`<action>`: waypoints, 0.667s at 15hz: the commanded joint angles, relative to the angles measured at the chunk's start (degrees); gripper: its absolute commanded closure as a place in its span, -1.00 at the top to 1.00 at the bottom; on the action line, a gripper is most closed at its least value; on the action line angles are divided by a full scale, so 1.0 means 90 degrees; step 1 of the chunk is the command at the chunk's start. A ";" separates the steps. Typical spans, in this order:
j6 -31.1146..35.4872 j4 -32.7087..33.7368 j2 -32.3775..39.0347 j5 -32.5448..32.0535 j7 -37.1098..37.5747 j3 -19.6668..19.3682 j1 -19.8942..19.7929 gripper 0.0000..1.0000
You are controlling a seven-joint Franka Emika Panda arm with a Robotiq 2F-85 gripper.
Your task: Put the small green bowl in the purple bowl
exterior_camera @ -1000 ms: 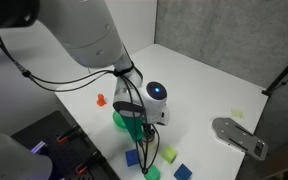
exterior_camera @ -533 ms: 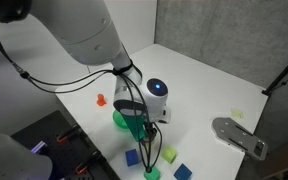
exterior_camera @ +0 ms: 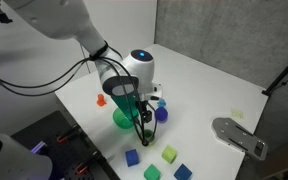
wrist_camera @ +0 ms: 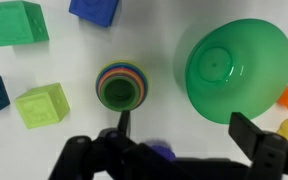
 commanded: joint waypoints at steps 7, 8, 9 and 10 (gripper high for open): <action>-0.3075 -0.0269 -0.2867 -0.1763 0.1275 -0.0147 0.1041 1.00; -0.3474 -0.0202 -0.3086 -0.1595 0.1090 -0.0152 0.1124 1.00; -0.3800 -0.0142 -0.3283 -0.1515 0.0964 -0.0156 0.1201 1.00; -0.4094 -0.0066 -0.3432 -0.1480 0.0888 -0.0171 0.1260 1.00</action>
